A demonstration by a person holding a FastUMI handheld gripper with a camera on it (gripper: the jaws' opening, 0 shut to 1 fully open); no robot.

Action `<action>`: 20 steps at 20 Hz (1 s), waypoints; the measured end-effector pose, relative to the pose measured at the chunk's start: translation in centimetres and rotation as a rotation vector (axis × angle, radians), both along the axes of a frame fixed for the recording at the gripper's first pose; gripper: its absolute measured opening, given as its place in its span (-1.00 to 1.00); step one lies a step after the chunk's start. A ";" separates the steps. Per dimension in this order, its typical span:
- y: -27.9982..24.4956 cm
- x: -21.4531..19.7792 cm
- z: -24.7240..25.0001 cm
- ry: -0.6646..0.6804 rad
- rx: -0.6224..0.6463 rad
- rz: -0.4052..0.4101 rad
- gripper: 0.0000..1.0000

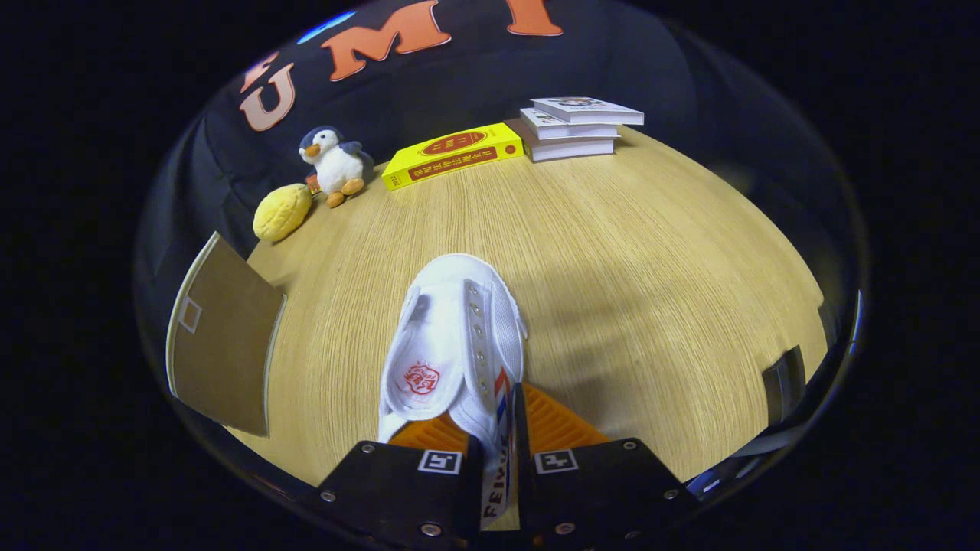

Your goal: Open the storage box then place both shoes into the box .Put the left shoe in first, then the right shoe, with the right side of both shoes facing outward in a uniform manner.

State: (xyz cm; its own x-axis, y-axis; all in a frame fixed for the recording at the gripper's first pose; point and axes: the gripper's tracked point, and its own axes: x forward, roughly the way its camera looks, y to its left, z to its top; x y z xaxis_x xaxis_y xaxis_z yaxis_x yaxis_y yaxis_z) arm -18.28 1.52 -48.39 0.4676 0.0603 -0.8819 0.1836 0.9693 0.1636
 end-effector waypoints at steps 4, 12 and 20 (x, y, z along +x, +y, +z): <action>-0.7 0.2 0.1 0.034 -0.012 -0.027 -0.92; 3.1 5.1 7.1 -0.067 0.111 -0.054 -0.98; 10.2 8.5 14.0 -0.091 0.200 0.022 -0.98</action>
